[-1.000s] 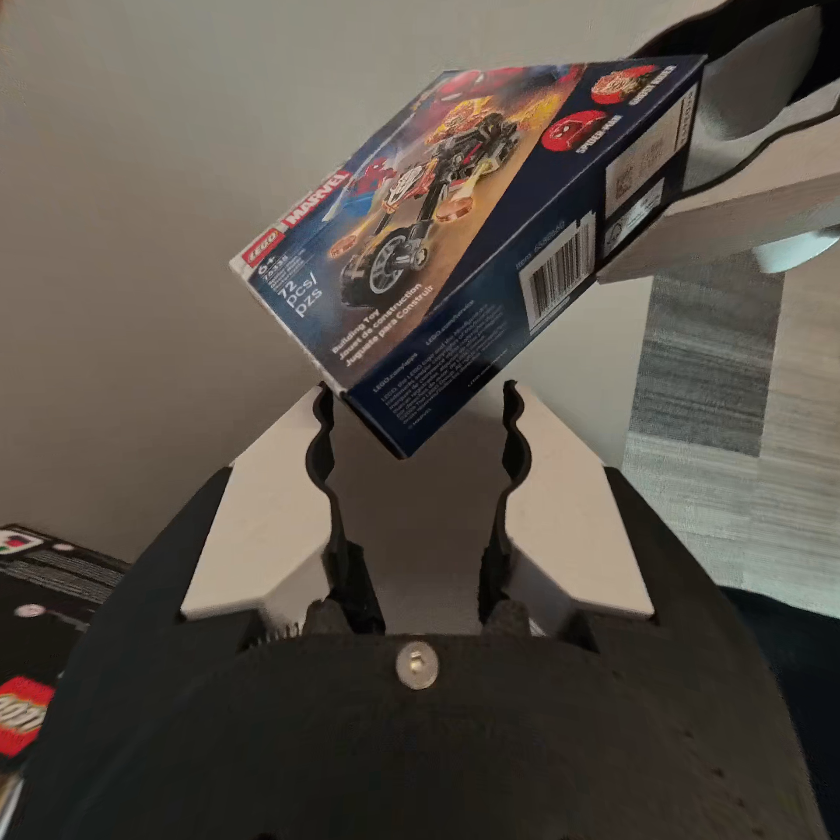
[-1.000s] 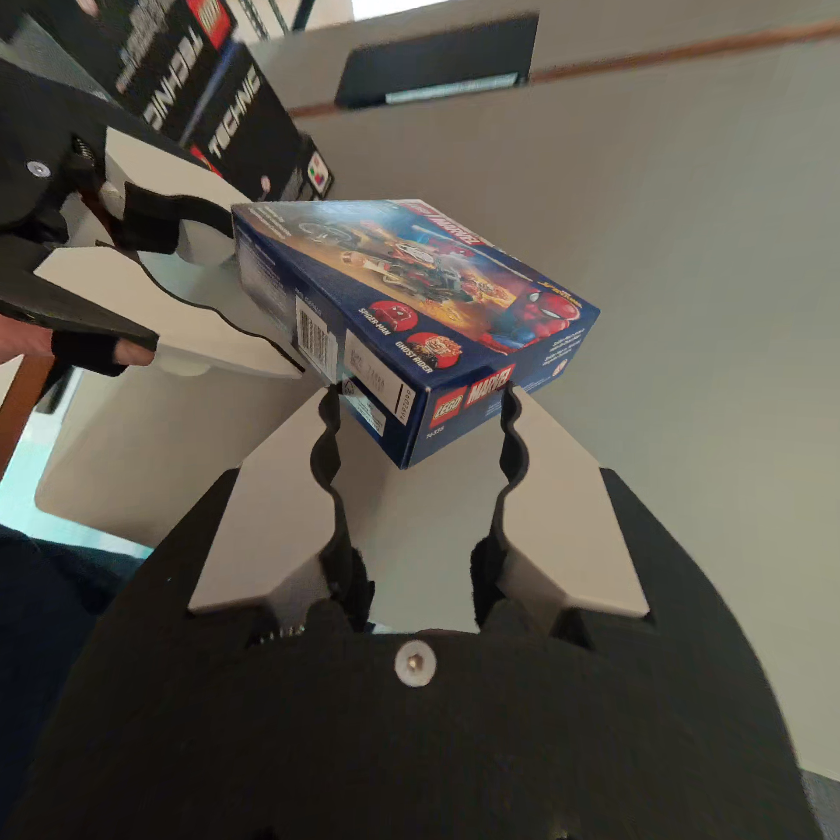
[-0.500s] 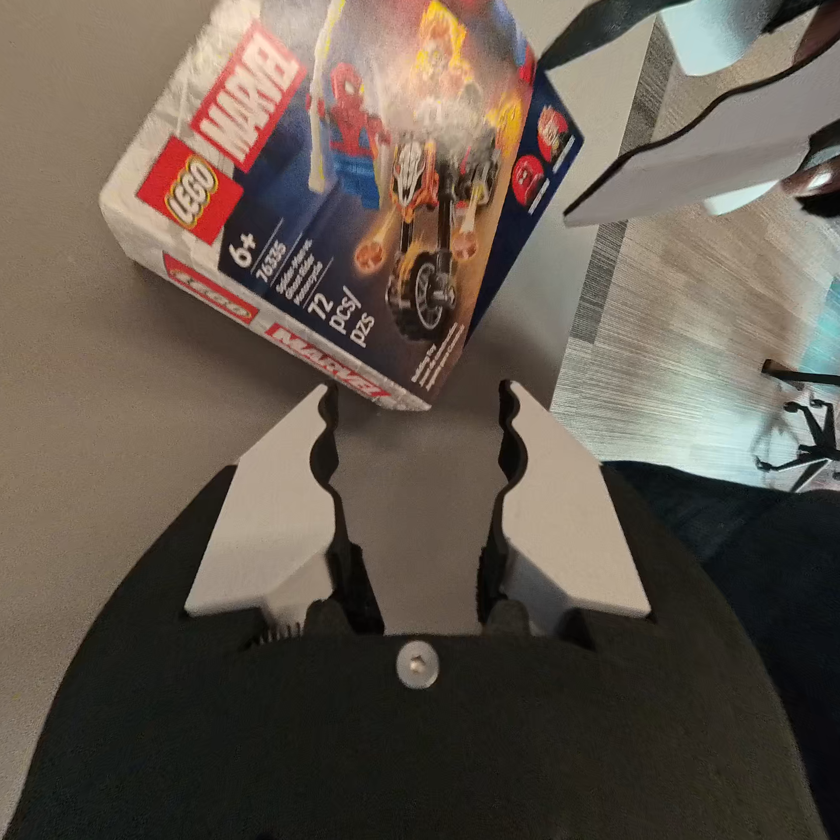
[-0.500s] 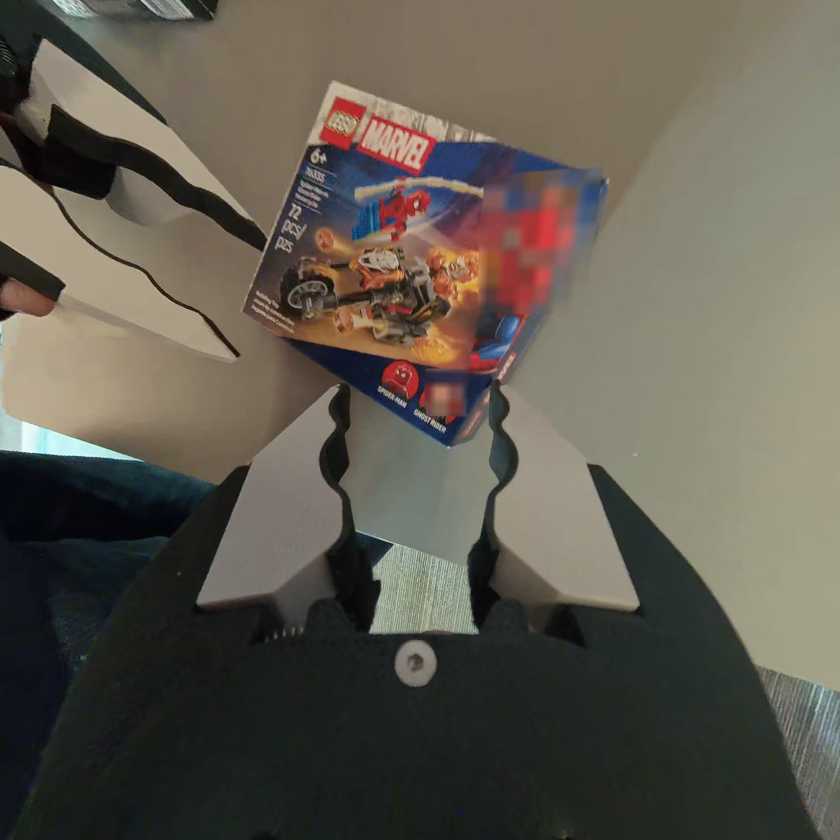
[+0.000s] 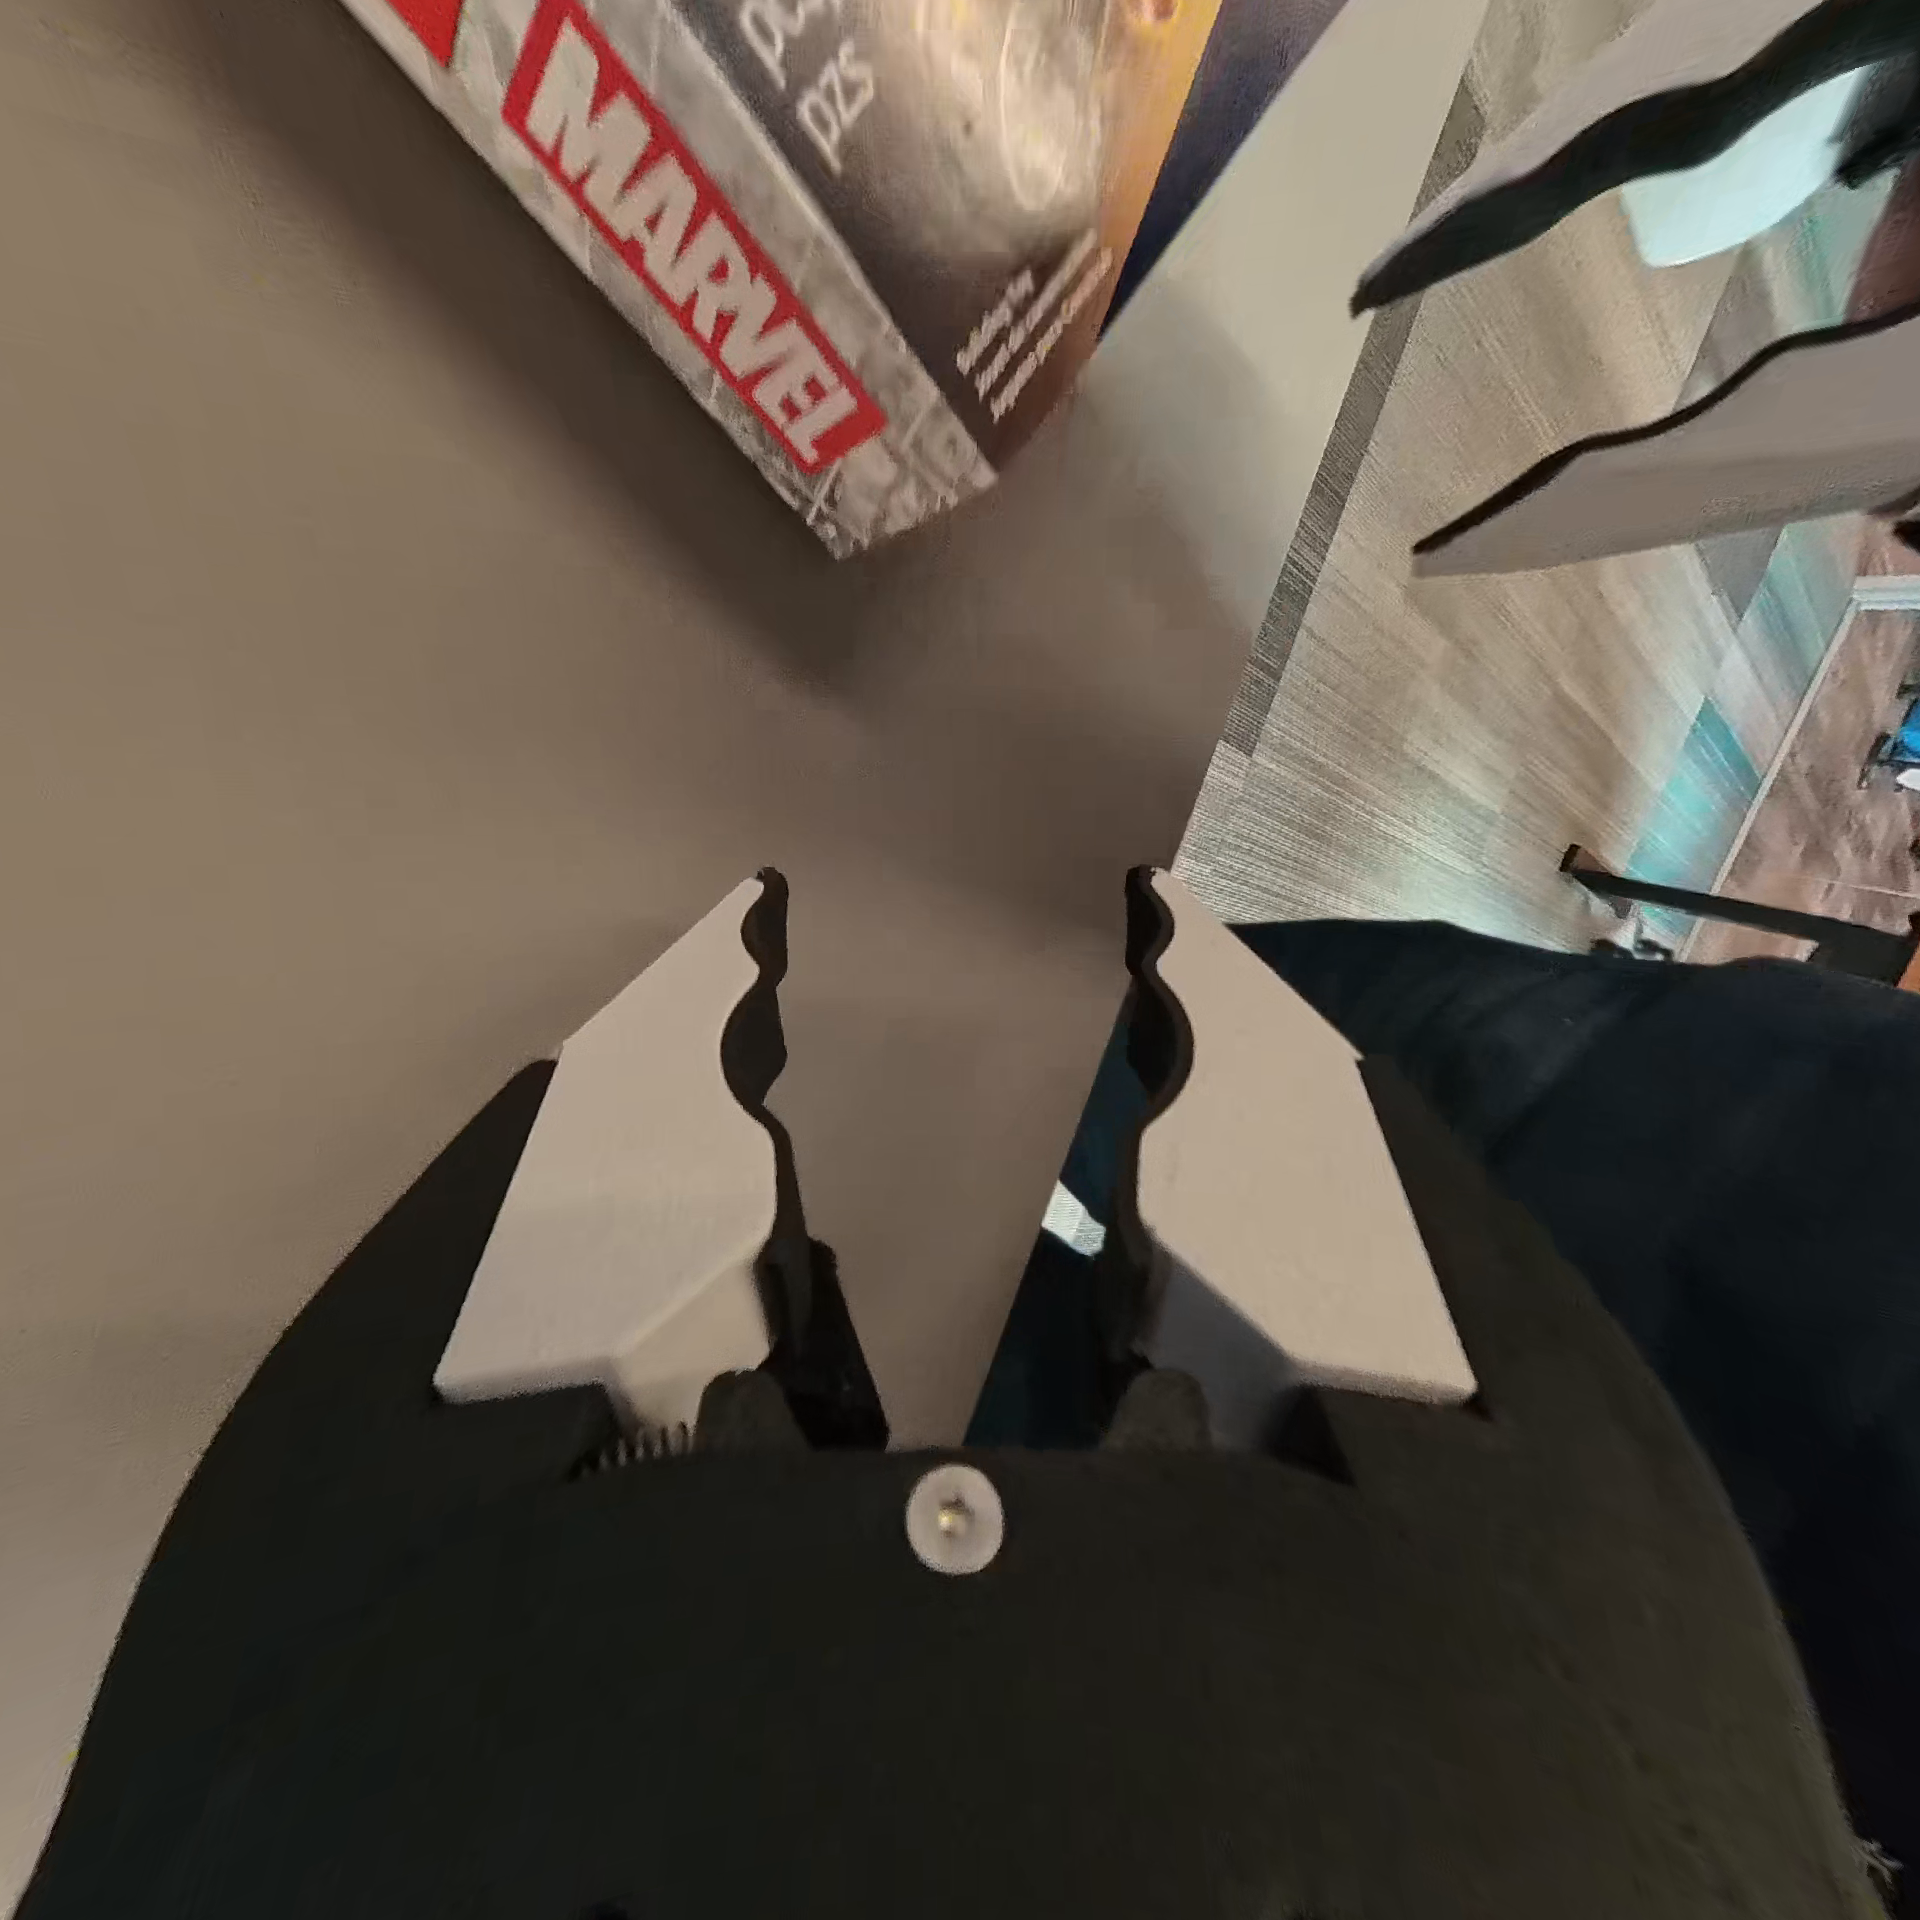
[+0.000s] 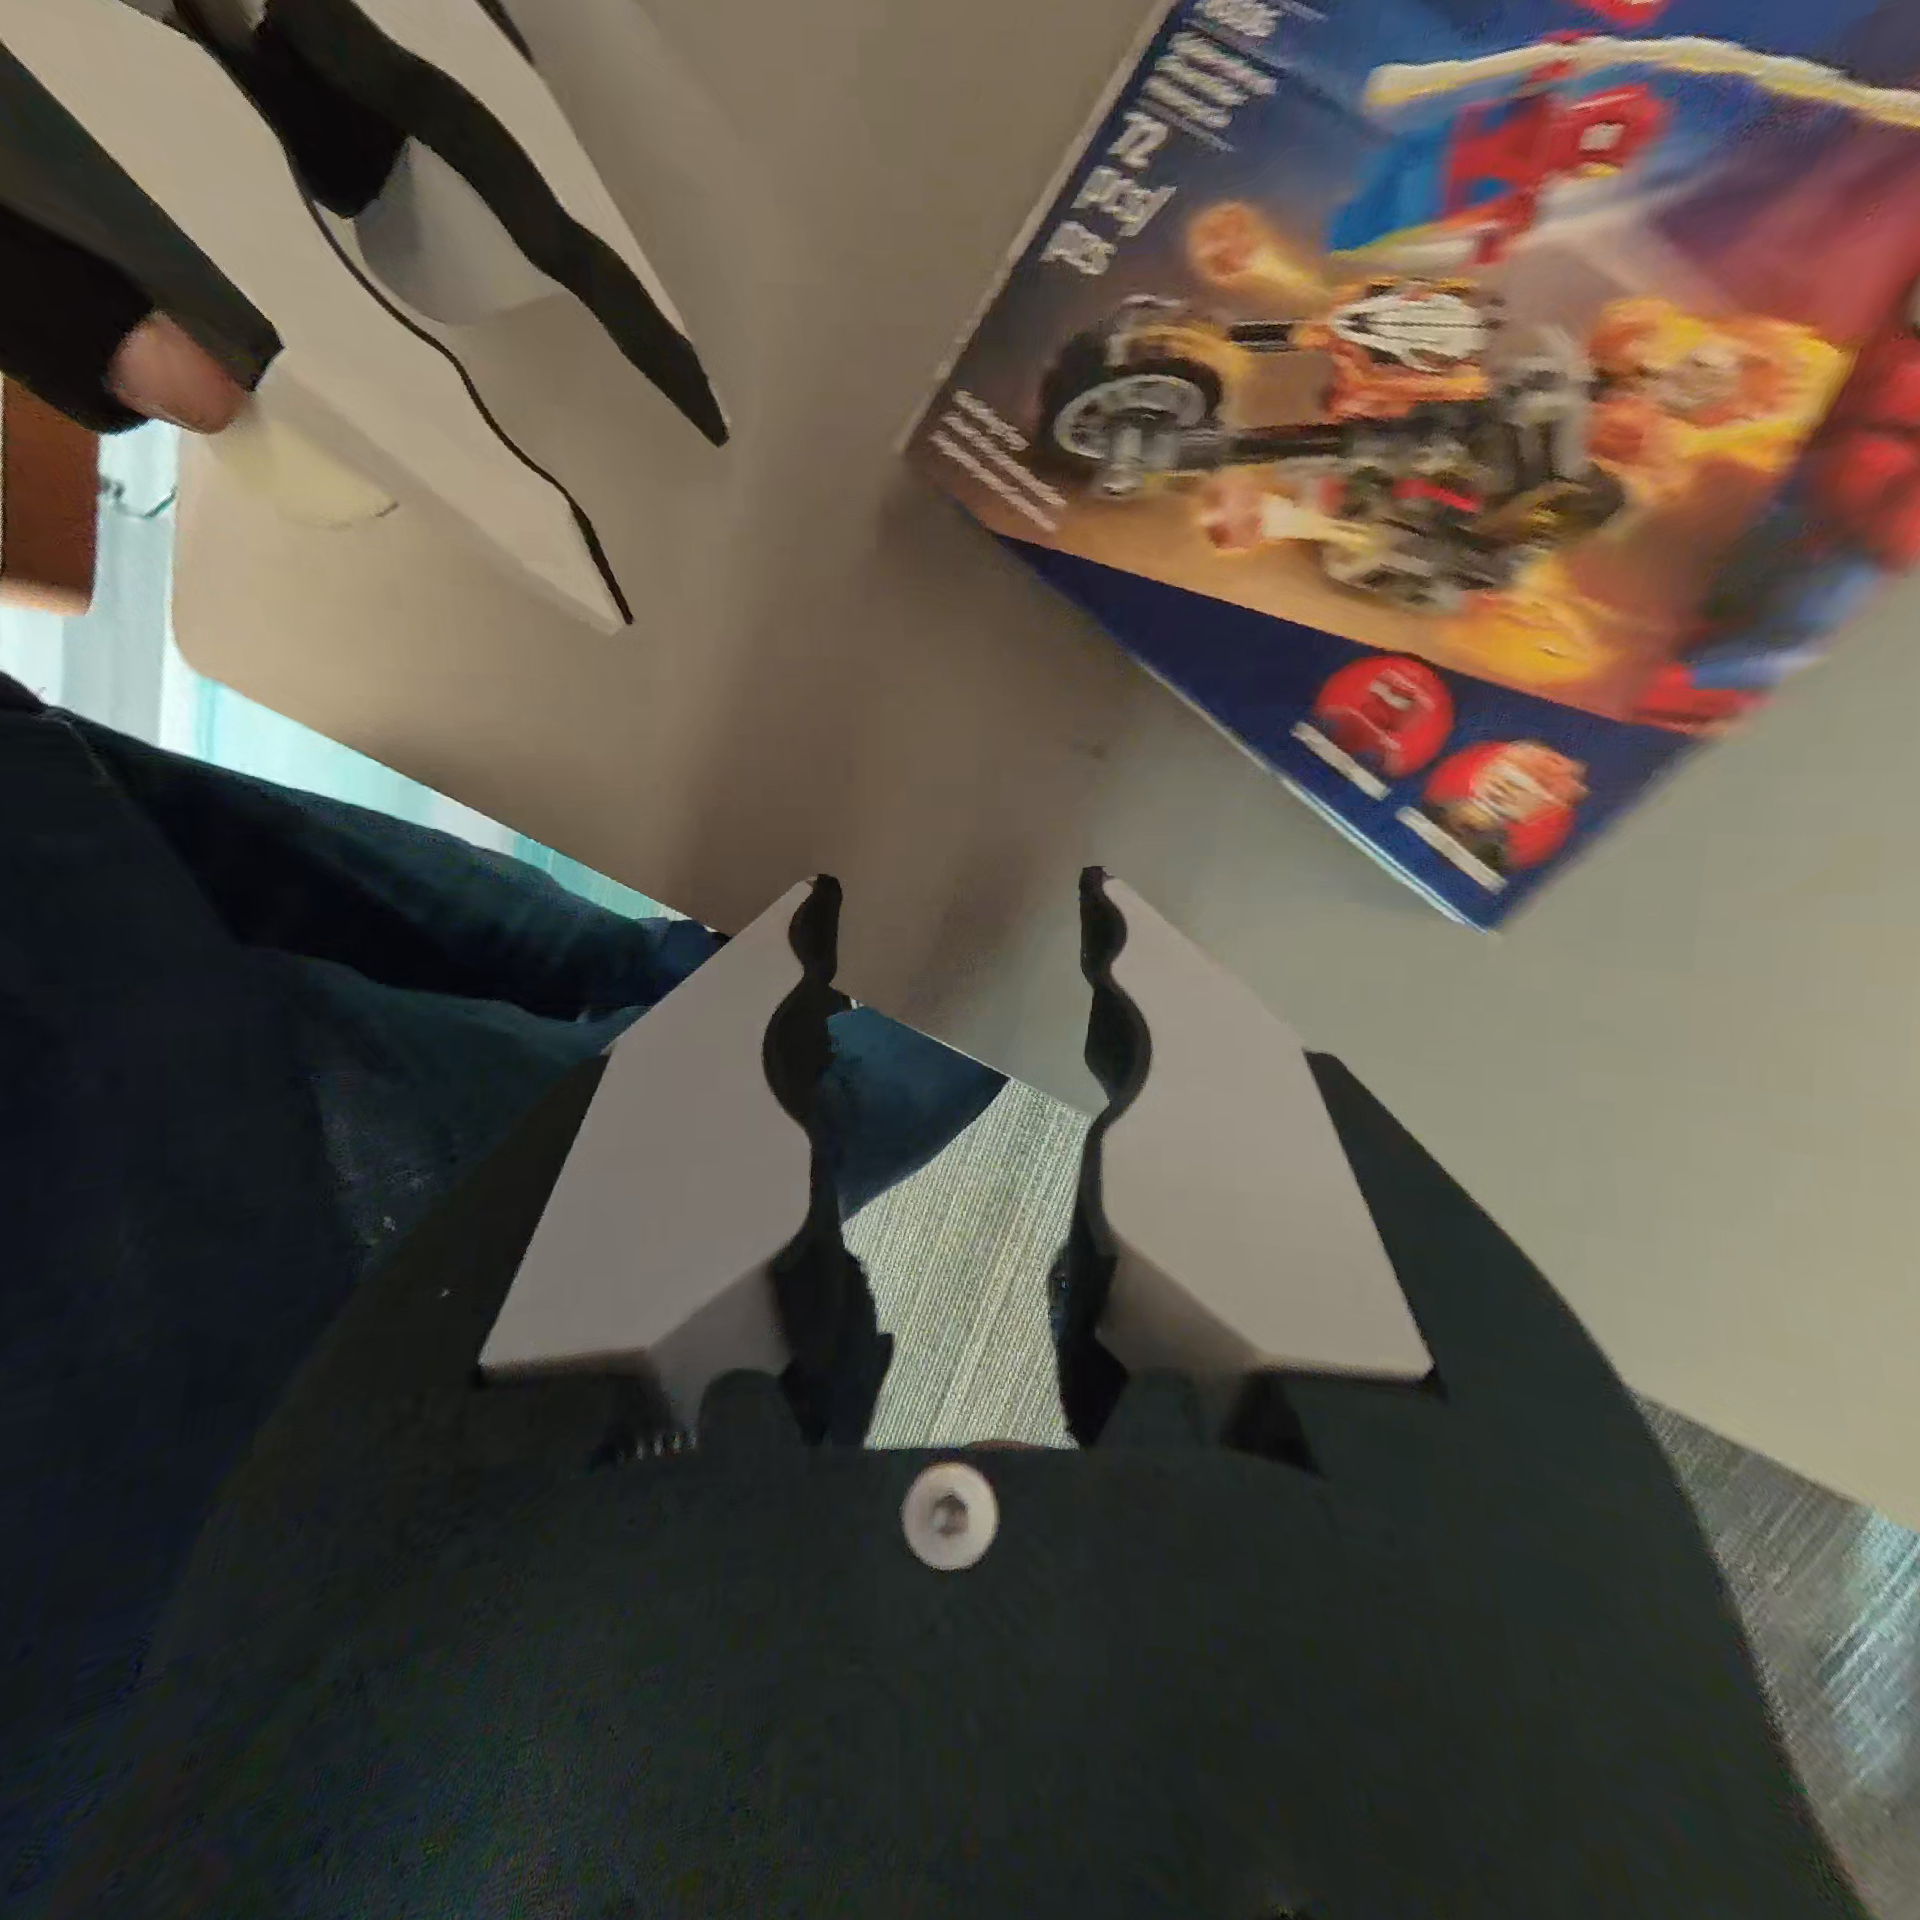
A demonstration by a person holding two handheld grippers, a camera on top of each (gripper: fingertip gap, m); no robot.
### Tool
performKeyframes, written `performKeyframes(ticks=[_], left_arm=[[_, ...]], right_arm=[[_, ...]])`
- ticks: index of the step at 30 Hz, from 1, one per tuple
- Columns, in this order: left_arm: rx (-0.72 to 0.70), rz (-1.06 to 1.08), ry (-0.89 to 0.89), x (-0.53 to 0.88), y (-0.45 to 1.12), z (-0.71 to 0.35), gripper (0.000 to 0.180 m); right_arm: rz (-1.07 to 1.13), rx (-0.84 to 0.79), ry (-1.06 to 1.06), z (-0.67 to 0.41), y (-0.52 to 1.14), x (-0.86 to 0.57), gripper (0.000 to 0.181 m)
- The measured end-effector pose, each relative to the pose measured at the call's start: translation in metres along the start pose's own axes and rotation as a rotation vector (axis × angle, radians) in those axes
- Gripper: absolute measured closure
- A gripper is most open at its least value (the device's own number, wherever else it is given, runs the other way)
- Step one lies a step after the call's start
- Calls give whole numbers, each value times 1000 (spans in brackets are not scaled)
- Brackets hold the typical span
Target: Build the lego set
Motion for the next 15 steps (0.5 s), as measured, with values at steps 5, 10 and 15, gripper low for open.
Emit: performKeyframes(ticks=[5,10,15], left_arm=[[-3,-11,-19,1,-7,15,116],[-26,-30,-45,8,-19,23,116],[-50,-48,-85,16,-32,34,116]], right_arm=[[-56,23,-76,-15,25,17,139],[-39,70,-110,-25,40,12,145],[-17,114,-191,-46,40,-18,180]])
Point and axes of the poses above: each gripper's, where its closed fingertips meet, y out along the fingers, z out of its underside, x = y × z across the jaws, the point moved 5 cm from there along -y, back along the fingers
